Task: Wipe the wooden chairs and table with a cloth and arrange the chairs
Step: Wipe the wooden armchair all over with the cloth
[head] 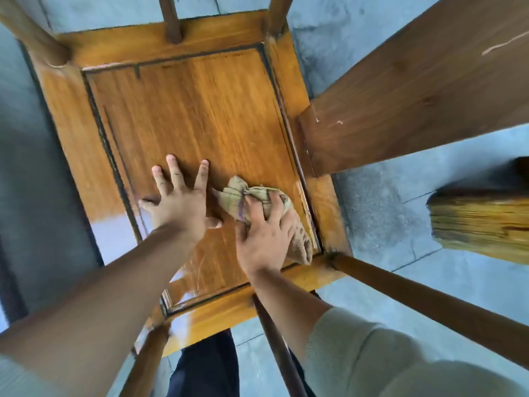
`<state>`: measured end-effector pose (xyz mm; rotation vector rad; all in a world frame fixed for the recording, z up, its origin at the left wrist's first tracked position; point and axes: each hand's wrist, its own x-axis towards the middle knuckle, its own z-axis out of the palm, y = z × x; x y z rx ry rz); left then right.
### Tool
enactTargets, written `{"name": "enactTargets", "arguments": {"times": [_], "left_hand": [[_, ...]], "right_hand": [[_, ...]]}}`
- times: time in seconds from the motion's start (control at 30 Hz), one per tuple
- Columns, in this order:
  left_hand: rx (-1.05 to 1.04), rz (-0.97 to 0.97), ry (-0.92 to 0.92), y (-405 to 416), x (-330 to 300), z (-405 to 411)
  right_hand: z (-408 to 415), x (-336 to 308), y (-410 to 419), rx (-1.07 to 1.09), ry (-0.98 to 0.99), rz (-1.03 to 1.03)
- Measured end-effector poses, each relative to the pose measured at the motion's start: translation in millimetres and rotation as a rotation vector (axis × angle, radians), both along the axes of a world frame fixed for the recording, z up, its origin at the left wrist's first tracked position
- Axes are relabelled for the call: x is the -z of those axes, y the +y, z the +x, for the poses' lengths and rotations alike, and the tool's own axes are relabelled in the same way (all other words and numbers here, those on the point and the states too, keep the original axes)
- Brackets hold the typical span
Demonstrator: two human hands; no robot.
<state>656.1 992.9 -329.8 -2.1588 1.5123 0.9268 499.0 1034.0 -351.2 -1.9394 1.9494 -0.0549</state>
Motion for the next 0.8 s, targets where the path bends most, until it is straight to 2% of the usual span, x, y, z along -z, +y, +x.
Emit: {"name": "enactTargets", "arguments": {"times": [0.07,0.1,0.13,0.2,0.27,0.33,0.47,0.67,0.8], "left_hand": [[0.061,-0.023,-0.032,2.8,-1.6,2.0],[0.087,-0.028,-0.064,5.3,-4.1,9.1],[0.094,-0.030,-0.088,8.3,-5.5,15.7],[0.134,-0.043,-0.102,11.0,-7.0,33.6],[0.193,-0.058,-0.096,6.0,-6.5,46.0],[0.252,-0.067,-0.089,-6.0,-5.6,53.5],[0.266,-0.017,-0.061,-20.5,0.6,59.1],[0.288,-0.008,-0.078,-21.6,10.0,54.3],[0.280,-0.007,-0.062,-27.6,6.4,50.6]], "right_hand": [[-32.4,-1.9,-10.0,-0.070,0.092,-0.005],[-44.5,-2.5,-13.0,-0.016,0.133,-0.004],[-58.2,-1.7,-16.4,0.104,0.175,0.004],[-78.7,-1.8,-24.2,0.503,0.220,0.045],[-96.0,-4.0,-38.7,0.862,0.178,0.108],[-102.2,-4.3,-56.7,1.040,0.132,0.136],[-95.7,6.5,-78.6,1.106,0.115,0.142],[-131.3,15.7,-118.0,1.150,0.112,0.274],[-129.8,16.4,-156.6,1.066,-0.010,0.185]]}}
